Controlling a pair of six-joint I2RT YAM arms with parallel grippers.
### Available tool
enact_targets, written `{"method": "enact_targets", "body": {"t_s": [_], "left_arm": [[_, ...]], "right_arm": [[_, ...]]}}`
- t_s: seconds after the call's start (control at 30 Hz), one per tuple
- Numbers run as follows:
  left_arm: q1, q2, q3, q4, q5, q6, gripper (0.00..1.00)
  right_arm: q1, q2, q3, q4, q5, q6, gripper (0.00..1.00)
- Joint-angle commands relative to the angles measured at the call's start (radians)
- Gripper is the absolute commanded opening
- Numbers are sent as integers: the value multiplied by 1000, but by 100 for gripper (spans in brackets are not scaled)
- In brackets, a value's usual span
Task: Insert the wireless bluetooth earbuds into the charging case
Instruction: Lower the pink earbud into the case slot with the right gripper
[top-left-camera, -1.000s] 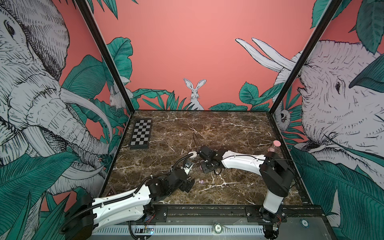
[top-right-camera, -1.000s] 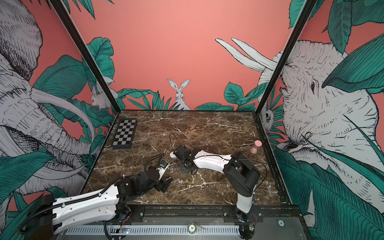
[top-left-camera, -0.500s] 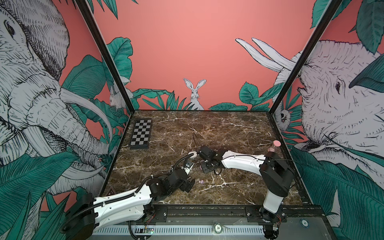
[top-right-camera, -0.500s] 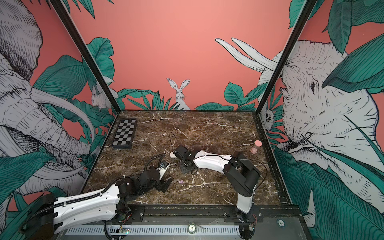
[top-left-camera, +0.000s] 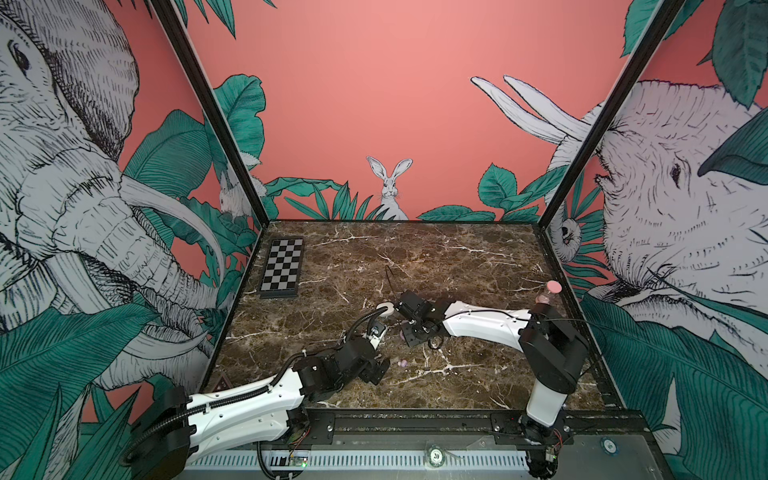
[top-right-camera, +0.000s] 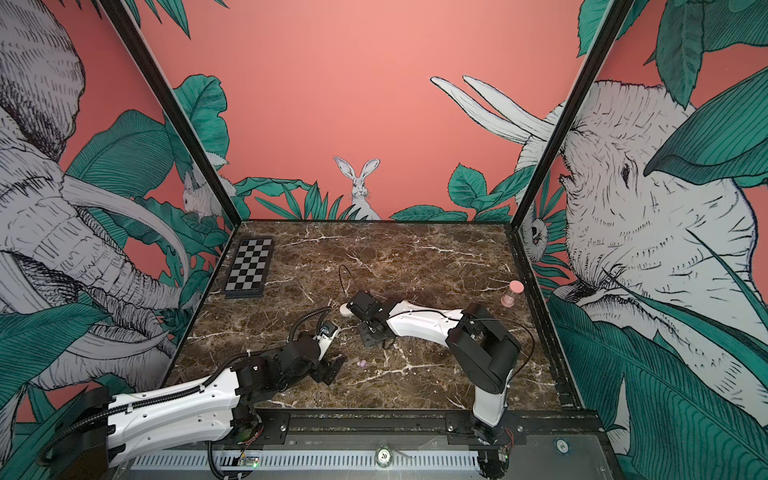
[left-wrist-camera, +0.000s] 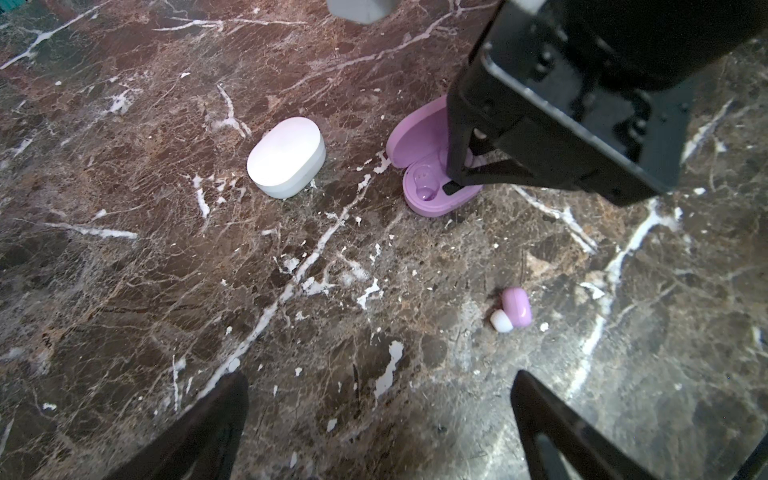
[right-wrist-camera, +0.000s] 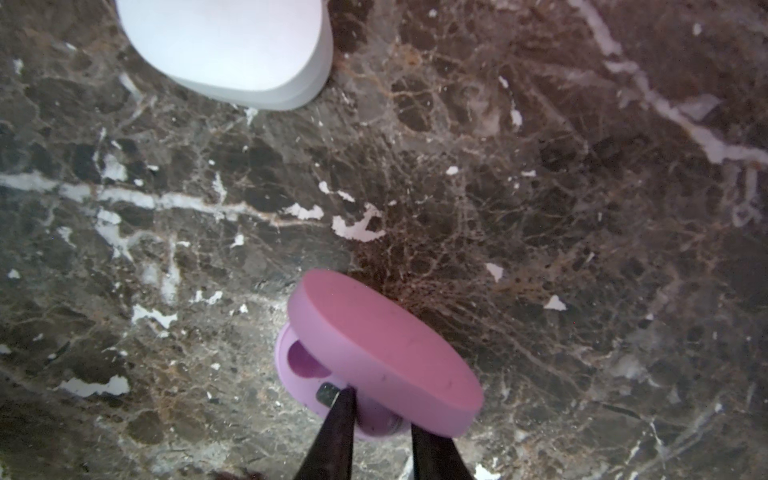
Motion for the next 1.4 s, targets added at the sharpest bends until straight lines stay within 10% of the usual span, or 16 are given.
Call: {"method": "enact_targets", "body": {"t_s": [0.0, 1.37], "left_arm": [[-4, -1, -1, 12, 4, 3, 99], [-4, 5, 2, 17, 6, 7, 99]], "right_arm": [[3, -1, -1, -10, 13, 1, 26], [-2, -69, -18, -29, 44, 32, 26]]}}
